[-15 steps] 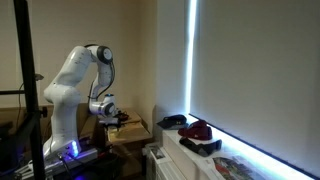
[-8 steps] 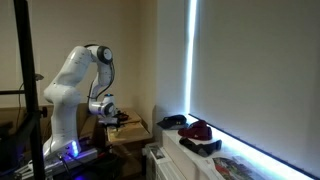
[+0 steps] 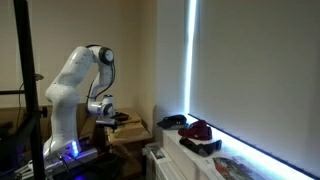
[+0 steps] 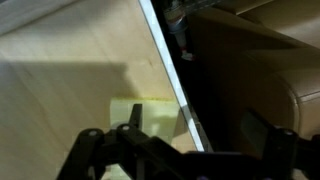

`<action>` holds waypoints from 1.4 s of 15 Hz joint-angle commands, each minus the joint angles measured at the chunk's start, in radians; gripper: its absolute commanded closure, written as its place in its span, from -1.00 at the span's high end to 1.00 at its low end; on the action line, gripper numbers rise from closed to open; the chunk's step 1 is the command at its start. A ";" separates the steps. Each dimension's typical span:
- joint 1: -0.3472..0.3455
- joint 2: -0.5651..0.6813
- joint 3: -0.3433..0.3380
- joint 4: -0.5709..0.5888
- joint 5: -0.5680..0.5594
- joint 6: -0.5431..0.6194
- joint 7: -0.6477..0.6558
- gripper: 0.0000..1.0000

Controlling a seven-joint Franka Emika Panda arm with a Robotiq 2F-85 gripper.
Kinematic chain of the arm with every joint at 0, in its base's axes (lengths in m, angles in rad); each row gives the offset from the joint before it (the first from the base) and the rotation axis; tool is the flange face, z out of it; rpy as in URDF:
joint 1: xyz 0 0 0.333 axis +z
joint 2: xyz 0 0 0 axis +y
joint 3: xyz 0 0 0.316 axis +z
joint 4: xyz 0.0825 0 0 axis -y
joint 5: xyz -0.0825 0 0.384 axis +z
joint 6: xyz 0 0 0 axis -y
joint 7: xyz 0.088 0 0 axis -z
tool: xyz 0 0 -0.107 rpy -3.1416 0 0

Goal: Place the screwdriver in the black bowl, move the sticky notes to the windowsill, then unstack the caps

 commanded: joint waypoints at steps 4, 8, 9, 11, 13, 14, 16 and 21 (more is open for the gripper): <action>0.054 0.000 -0.037 -0.004 0.074 0.072 0.004 1.00; 0.058 -0.051 -0.037 0.051 0.097 0.124 0.044 1.00; 0.076 -0.053 -0.051 0.061 0.110 0.120 0.048 1.00; 0.147 -0.083 -0.116 0.067 0.169 0.112 0.030 1.00; 0.204 -0.090 -0.171 0.064 0.217 0.110 0.014 1.00; 0.260 -0.008 -0.142 0.258 0.265 -0.050 0.060 1.00; 0.231 0.020 -0.082 0.343 0.260 -0.163 0.098 1.00; 0.266 0.032 -0.108 0.384 0.270 -0.251 0.106 1.00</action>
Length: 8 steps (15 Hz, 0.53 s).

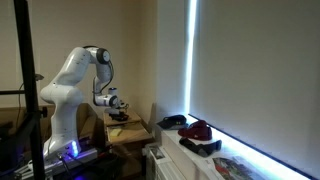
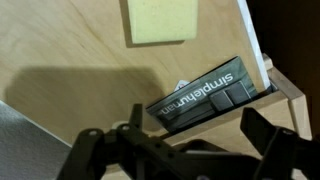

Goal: Place the screwdriver in the black bowl, move the sticky notes to the windowsill, then unstack the caps

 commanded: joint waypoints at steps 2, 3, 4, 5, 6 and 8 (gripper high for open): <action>0.086 0.095 -0.097 0.140 0.027 -0.240 0.035 1.00; 0.061 0.120 -0.073 0.173 0.026 -0.299 0.028 1.00; 0.086 0.143 -0.101 0.211 0.019 -0.358 0.048 1.00; 0.069 0.132 -0.097 0.153 0.017 -0.311 0.047 1.00; 0.039 0.137 -0.076 0.116 0.021 -0.294 0.021 1.00; 0.058 0.137 -0.085 0.144 0.014 -0.305 0.033 1.00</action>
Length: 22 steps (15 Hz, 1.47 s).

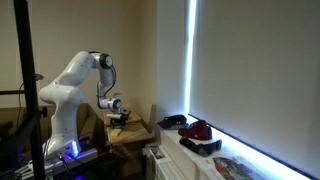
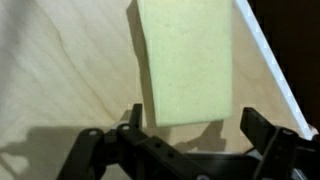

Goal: Place the screwdriver in the black bowl, move the sticky notes to the windowsill, then unstack the caps

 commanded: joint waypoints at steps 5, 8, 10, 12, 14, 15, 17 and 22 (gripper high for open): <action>-0.021 0.025 0.014 -0.005 0.015 0.001 -0.026 0.50; -0.031 0.045 0.025 -0.001 0.020 0.002 -0.033 0.19; -0.030 0.045 0.018 -0.003 0.018 0.003 -0.029 -0.06; -0.030 0.038 0.008 -0.007 0.016 0.006 -0.024 -0.17; -0.040 0.020 0.006 -0.020 0.019 0.014 -0.023 -0.35; -0.043 0.013 0.003 -0.025 0.019 0.019 -0.021 -0.48; -0.063 0.001 0.009 -0.038 0.024 0.027 -0.029 -0.72; -0.165 -0.109 0.016 -0.139 0.047 0.046 -0.062 -0.93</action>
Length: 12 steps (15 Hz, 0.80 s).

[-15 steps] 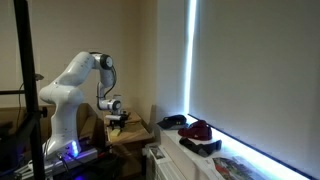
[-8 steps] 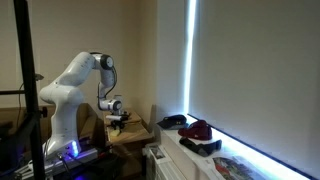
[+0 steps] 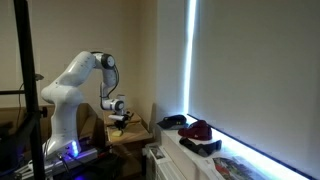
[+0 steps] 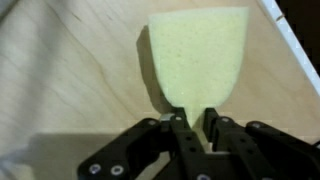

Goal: Place the screwdriver in the black bowl, move the sticky notes to the windowsill, then unstack the caps

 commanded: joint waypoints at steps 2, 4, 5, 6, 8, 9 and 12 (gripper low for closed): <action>-0.163 -0.190 0.036 -0.188 0.053 0.072 -0.085 -0.90; -0.277 -0.263 0.090 -0.263 0.107 0.144 -0.133 -0.90; -0.321 -0.311 0.104 -0.292 0.130 0.167 -0.143 -0.90; -0.400 -0.348 0.153 -0.324 0.168 0.218 -0.163 -0.90; -0.562 -0.401 0.324 -0.343 0.351 0.263 -0.285 -0.90; -0.608 -0.398 0.392 -0.312 0.426 0.274 -0.346 -0.90; -0.543 -0.377 0.297 -0.294 0.336 0.241 -0.280 -0.60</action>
